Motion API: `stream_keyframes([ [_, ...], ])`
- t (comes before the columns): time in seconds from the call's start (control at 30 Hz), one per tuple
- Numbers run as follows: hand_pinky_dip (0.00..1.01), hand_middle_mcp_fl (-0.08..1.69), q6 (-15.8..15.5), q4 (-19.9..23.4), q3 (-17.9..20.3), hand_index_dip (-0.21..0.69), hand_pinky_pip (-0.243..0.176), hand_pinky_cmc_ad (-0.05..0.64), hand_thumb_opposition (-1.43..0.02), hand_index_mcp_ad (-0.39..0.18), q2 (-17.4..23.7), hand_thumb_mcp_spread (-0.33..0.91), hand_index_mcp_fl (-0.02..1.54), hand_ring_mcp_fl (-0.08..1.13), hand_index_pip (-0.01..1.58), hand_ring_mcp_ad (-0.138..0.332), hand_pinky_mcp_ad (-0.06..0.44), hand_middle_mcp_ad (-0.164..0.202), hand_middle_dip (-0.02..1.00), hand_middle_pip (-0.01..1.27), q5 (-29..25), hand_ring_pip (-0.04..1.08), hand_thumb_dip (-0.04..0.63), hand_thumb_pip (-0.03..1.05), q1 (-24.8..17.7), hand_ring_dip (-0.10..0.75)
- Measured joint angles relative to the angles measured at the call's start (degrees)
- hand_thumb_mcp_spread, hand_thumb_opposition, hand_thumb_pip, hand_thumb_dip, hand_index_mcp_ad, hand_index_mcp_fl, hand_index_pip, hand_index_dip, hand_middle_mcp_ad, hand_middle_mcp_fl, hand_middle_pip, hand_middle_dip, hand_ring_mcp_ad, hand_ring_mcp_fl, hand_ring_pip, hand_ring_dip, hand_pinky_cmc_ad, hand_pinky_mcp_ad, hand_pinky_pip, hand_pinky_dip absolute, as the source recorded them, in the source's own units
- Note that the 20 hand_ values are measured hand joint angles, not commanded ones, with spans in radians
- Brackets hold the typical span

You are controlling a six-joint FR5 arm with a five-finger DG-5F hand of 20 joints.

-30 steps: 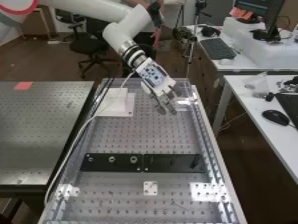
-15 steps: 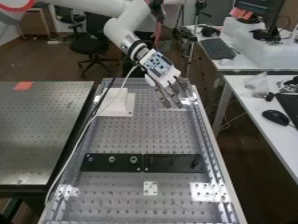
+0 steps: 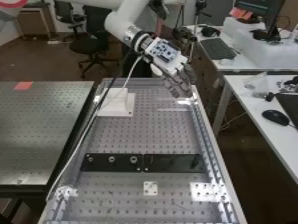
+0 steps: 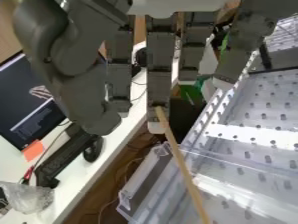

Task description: Grab the chopstick and place it in the clear container

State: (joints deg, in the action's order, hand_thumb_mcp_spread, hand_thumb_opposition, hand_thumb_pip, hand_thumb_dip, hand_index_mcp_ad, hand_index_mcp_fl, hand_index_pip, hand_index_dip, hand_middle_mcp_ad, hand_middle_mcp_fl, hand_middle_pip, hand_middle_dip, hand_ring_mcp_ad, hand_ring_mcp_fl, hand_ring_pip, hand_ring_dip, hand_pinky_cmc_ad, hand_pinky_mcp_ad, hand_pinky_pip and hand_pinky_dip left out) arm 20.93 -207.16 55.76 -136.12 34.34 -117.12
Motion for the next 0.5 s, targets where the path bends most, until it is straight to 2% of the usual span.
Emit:
stream_keyframes([
  [0.17,0.86,0.63,-2.15,2.84,0.68,0.002,-0.124,0.356,-0.84,-0.176,0.94,0.38,0.5,0.05,0.33,0.087,0.279,0.04,0.35,0.21,-0.12,0.31,0.333,0.75,0.03,0.262],
  [0.23,0.86,0.56,-3.3,5.11,1.13,0.0,-0.124,0.356,-0.84,-0.175,1.63,0.38,0.5,0.04,0.29,0.084,0.279,0.04,0.36,0.18,0.12,0.31,0.333,0.75,0.1,0.262],
  [0.33,0.86,0.56,-3.93,8.14,2.02,0.024,-0.124,0.356,-0.82,-0.176,2.61,0.38,0.49,0.04,0.28,0.084,0.279,0.04,0.37,0.17,1.07,0.31,0.33,0.75,0.23,0.262],
  [0.5,0.86,0.57,-5.08,10.77,3.34,0.037,-0.124,0.356,-0.82,-0.175,3.92,0.38,0.49,0.03,0.23,0.084,0.279,0.04,0.38,0.14,0.85,0.28,0.33,0.74,0.03,0.262],
])
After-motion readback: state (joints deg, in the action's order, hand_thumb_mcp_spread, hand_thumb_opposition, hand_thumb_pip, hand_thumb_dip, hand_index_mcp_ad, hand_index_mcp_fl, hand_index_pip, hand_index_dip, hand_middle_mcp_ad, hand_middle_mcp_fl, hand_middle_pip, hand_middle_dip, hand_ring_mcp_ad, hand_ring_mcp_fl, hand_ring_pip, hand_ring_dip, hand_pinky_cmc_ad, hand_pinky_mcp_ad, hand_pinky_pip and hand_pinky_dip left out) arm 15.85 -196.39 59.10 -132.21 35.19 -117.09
